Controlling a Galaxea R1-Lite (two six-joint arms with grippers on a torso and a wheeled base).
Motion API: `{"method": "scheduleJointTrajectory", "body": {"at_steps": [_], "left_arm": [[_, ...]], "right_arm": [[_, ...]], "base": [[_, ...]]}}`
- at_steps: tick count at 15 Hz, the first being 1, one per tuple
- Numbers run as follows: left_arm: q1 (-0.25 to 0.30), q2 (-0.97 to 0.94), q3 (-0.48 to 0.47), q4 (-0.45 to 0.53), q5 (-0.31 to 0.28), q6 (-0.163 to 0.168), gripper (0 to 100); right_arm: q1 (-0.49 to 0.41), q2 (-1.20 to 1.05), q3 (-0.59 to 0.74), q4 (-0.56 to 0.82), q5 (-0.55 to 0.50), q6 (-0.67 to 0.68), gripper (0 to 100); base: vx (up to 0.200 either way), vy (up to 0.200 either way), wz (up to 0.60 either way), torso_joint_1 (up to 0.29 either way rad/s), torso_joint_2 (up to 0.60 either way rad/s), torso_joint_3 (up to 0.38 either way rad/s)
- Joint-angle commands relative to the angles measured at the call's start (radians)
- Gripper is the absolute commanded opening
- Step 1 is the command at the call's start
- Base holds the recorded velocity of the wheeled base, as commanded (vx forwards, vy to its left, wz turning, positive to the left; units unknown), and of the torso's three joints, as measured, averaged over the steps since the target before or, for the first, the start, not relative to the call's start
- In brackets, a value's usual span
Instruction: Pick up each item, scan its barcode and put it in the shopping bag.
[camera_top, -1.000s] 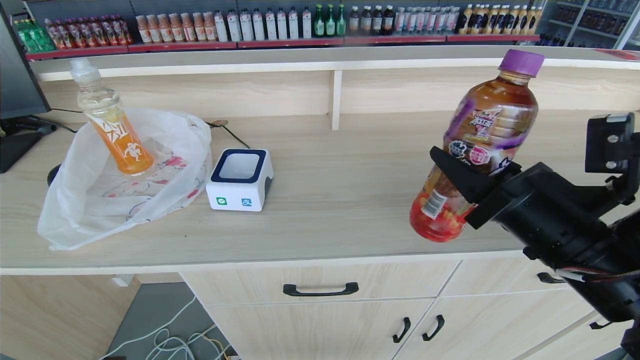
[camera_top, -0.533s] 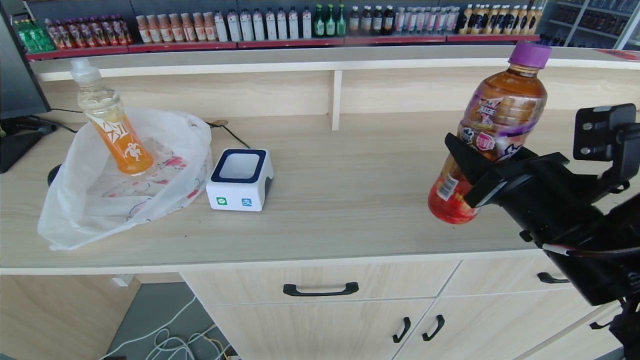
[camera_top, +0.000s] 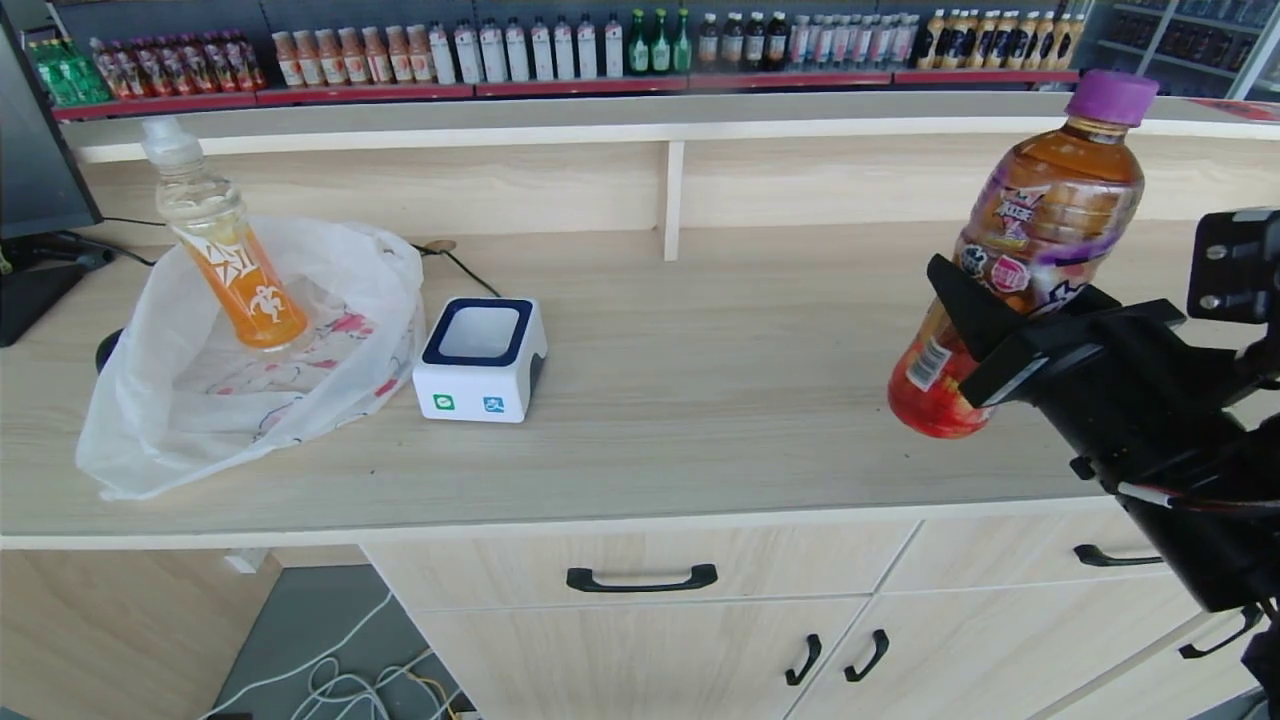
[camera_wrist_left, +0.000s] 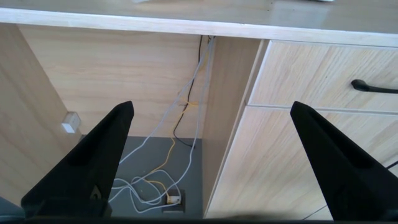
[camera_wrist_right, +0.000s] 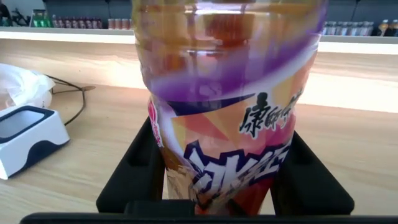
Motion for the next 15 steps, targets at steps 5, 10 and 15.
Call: {"method": "scheduleJointTrajectory", "body": {"at_steps": [5,10,15], "left_arm": [[0.001,0.000,0.000,0.000,0.000,-0.002,100],[0.001,0.001,0.000,0.000,0.000,-0.003,100],[0.001,0.001,-0.002,0.000,0.000,-0.003,100]], "right_arm": [[0.009,-0.006,-0.001,-0.005,-0.018,-0.007,0],[0.012,-0.008,-0.029,-0.013,-0.030,0.000,0],[0.012,0.019,-0.078,-0.013,-0.029,0.000,0]], "base": [[0.000,0.200,0.00,0.003,0.01,0.003],[0.000,0.200,0.00,0.003,0.00,0.002],[0.000,0.200,0.00,0.000,0.00,0.002]]}}
